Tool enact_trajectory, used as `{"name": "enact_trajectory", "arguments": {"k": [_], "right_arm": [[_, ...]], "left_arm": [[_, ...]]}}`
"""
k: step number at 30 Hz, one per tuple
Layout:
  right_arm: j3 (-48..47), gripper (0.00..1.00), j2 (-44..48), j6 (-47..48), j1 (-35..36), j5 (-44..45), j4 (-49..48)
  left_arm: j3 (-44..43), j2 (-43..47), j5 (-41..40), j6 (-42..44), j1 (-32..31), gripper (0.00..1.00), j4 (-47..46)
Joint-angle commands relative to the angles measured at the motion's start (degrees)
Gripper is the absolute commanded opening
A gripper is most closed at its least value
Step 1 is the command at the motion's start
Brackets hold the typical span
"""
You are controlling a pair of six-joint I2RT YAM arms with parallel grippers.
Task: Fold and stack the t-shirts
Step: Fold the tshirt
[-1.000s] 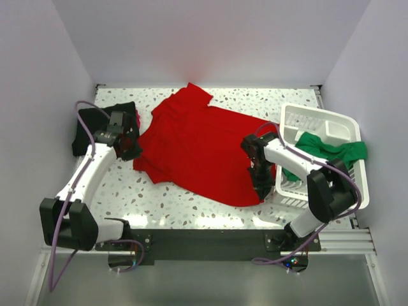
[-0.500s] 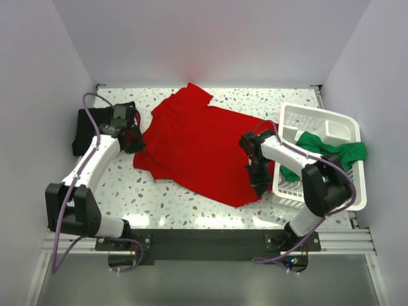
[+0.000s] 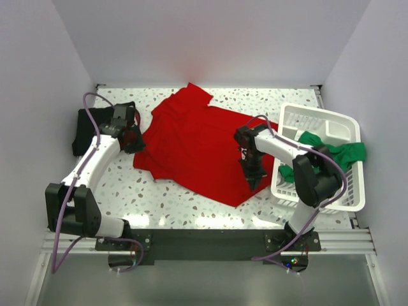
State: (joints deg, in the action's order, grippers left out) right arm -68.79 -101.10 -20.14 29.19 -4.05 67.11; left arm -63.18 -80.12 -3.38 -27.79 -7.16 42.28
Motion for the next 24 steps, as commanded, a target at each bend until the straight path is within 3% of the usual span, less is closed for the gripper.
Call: {"name": "enact_trajectory", "arguments": {"k": [1,11,24], "right_arm": [[-2.74,0.00,3.45,0.19,-0.10,1.33,3.45],[-2.05,0.00,7.67,-2.79,-0.10,3.88,10.40],[-2.48,0.00,10.31,-5.61,-4.13,4.23,12.25]], "left_arm": [[-1.07,1.54,-0.84,1.34,-0.22,0.00,-1.59],[-3.53,-0.12,-0.23,3.35,-0.22,0.00,-4.40],[-18.72,-12.07,1.88,10.56,-0.93,0.00,-6.07]]}}
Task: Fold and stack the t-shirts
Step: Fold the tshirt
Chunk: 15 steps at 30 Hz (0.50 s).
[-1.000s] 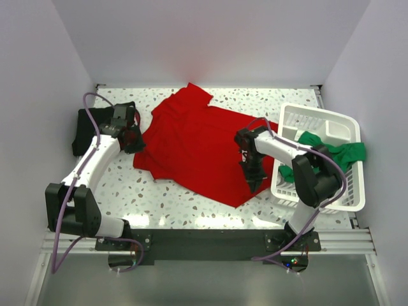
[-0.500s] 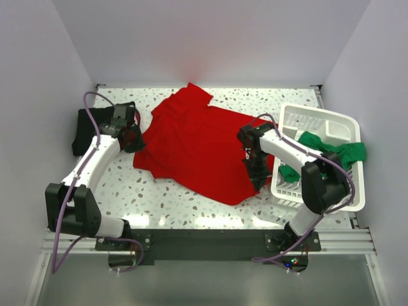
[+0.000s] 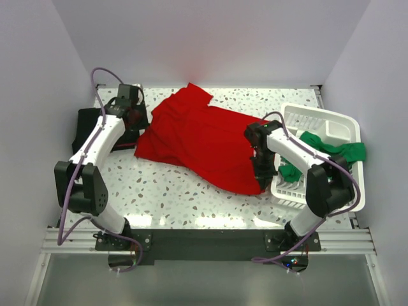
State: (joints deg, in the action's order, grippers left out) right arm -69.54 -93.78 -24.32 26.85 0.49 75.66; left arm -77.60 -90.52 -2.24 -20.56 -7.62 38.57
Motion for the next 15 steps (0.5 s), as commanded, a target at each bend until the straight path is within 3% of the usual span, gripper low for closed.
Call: {"name": "enact_trajectory", "arguments": {"k": [1,15], "right_arm": [[-2.00,0.00,2.99,-1.44,-2.93,-0.40,3.19],[-9.30,0.00,-2.46,-2.05,-8.74,-2.86,2.74]], "left_arm": [[-5.09,-2.37,0.92,3.68,-0.47,0.00,-2.44],[-18.36,-13.98,1.98,8.86,-1.35,0.00,-3.41]]}}
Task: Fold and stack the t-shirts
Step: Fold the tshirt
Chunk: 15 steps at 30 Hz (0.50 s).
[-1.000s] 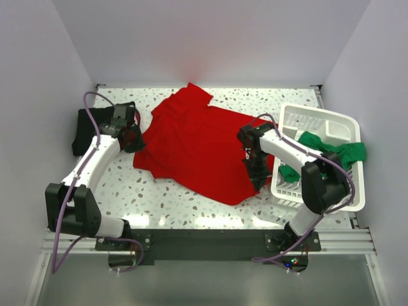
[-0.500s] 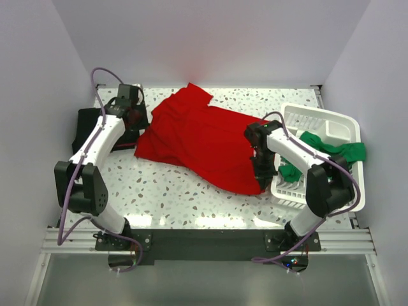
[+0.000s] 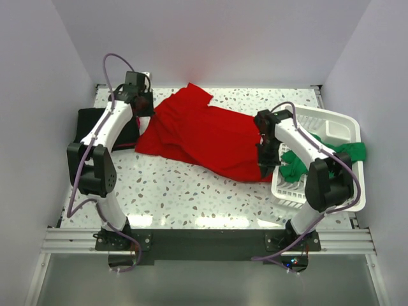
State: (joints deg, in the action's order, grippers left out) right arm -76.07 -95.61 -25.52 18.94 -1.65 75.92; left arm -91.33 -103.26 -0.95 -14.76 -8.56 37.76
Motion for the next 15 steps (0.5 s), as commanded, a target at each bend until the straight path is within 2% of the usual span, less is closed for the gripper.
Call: {"name": "enact_trajectory", "arguments": {"k": [1,15], "right_arm": [[-3.29,0.00,-0.80,-0.85,-1.01,-0.46,2.83],[-8.12,0.00,-3.88,-3.83,-3.38,1.47,2.83]], "left_arm": [[-5.34,-1.76,0.69,3.51,-0.49,0.00,-2.60],[-15.98,-12.48,3.94,6.06,-0.85,0.00,-2.42]]}}
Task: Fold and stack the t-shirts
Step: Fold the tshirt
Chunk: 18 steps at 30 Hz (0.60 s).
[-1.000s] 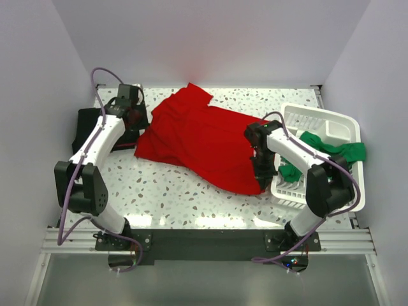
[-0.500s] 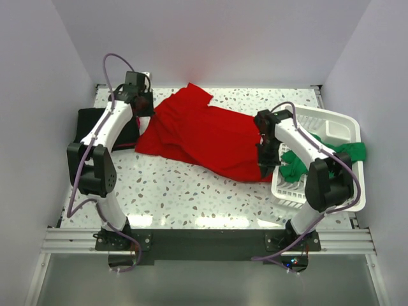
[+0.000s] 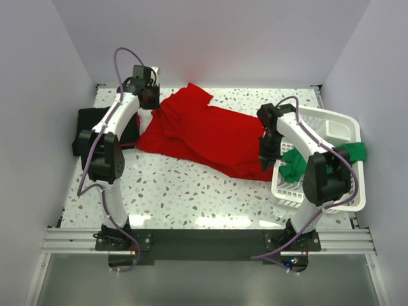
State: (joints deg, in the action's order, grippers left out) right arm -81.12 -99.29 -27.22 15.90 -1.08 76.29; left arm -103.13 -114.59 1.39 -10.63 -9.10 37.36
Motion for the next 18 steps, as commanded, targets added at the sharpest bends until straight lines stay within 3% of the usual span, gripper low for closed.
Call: {"name": "enact_trajectory", "arguments": {"k": [1,4,5,6,7,8,9,11,15,18], "right_arm": [[-3.43,0.00,-0.56,-2.48,-0.52,0.91,2.55],[-4.74,0.01,-0.73,-4.41,-0.78,3.01,2.81],[-5.01,0.06,-0.73,-5.03,-0.78,3.36,2.72],[-5.71,0.11,-0.82,-5.64,-0.96,3.89,2.55],[-6.24,0.21,-0.65,-6.61,-0.96,4.24,2.02],[-6.76,0.42,-0.65,-7.05,-1.05,4.59,1.67],[-8.25,0.50,-0.56,-7.66,-1.05,4.86,0.97],[-10.54,0.64,-1.08,-8.72,-1.13,6.00,0.70],[-18.00,0.68,-2.75,-6.45,-0.96,6.18,-0.09],[-20.65,0.67,-3.89,-3.28,-0.43,3.81,-1.32]], "left_arm": [[-4.70,-2.21,2.12,2.02,-0.30,0.00,-2.21],[-6.46,-4.32,4.23,2.37,-0.48,0.00,-2.73],[-7.25,-4.94,4.50,2.20,-0.56,0.02,-2.74],[-7.78,-5.38,4.85,1.76,-0.56,0.20,-2.91],[-8.22,-6.26,5.03,1.41,-0.56,0.33,-3.09],[-9.18,-6.53,4.94,0.36,-0.65,0.44,-3.26],[-9.63,-6.62,4.59,-0.35,-0.57,0.57,-3.35],[-10.24,-5.92,4.15,-2.10,-0.56,0.67,-3.97],[-7.36,-2.49,1.08,-3.52,-0.56,0.74,-3.97],[-0.51,3.20,0.02,-3.69,-0.48,0.75,-4.05]]}}
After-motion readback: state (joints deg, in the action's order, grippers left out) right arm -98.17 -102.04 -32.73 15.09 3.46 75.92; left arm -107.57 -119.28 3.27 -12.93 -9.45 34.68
